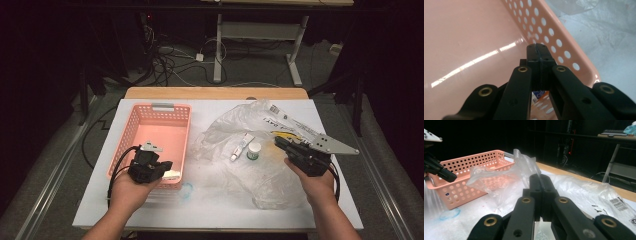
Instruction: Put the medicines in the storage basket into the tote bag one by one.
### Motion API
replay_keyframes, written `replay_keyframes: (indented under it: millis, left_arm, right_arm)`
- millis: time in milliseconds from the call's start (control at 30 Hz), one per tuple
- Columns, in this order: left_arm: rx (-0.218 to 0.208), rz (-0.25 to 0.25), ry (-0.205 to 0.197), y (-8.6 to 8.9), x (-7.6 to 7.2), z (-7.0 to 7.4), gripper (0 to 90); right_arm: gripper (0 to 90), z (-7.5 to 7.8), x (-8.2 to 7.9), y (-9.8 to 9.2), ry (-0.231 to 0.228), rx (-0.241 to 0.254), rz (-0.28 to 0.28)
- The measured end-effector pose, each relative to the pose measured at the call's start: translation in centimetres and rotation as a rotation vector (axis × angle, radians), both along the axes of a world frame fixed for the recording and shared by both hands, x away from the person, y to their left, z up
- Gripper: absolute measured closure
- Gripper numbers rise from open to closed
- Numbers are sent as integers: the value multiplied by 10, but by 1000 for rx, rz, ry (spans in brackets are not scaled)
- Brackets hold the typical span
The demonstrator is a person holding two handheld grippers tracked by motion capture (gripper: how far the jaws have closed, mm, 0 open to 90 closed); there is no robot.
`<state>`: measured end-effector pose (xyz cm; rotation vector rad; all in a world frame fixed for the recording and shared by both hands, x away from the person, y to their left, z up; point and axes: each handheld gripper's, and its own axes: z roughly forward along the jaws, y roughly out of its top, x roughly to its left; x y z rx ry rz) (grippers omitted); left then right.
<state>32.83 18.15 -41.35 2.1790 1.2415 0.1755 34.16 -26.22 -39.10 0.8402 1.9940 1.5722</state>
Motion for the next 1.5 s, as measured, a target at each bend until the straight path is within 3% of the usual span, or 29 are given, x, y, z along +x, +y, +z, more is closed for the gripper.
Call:
replay_keyframes:
  millis: [133, 300, 367, 467, 567, 733, 833, 933, 1033, 1100, 1167, 1333, 1400, 1467, 1500]
  left_arm:
    - [52, -33, 50, -6, 3, 0, 881]
    - [129, -52, 157, -9, 9, -2, 881]
    - [150, -69, 222, -11, 12, -3, 881]
    - [191, -99, 269, -15, 17, -3, 881]
    - [203, -115, 313, -17, 23, -7, 882]
    - [218, -130, 335, -21, 25, -7, 882]
    - [216, -116, 329, -21, 30, -6, 882]
    - [230, -84, 288, -20, 41, -6, 881]
    - [165, -39, 257, -12, 51, 0, 881]
    - [141, -36, 237, -9, 51, 6, 881]
    - [121, -63, 255, -8, 47, 10, 881]
    - [182, -165, 376, -16, 35, 2, 882]
    - [215, -171, 399, -18, 36, -4, 882]
    - [210, -166, 431, -18, 41, -9, 882]
    - [197, -159, 413, -18, 43, -8, 882]
  right_arm:
    - [900, 0, 0, 1, 8, 9, 2]
    - [900, 0, -1, 2, 2, 0, 8]
    - [900, 0, -1, 4, -2, -5, 11]
    - [900, 0, 0, 5, -5, -8, 16]
    - [900, -2, 0, 7, 1, -14, 19]
    - [900, 0, -1, 6, -3, -7, 16]
    - [900, 0, -1, 6, -4, -10, 17]
    - [900, 1, -1, 6, -5, -6, 14]
    - [900, 1, -1, 6, -9, -5, 18]
    - [900, 2, -1, 5, -9, -4, 16]
    - [900, 2, -1, 4, -8, -4, 12]
    - [900, 1, -2, 4, -2, -2, 7]
    - [900, 2, -2, 4, -11, -5, 7]
    - [900, 3, -3, 4, -13, -3, 10]
    - [900, 3, -3, 4, -11, -2, 10]
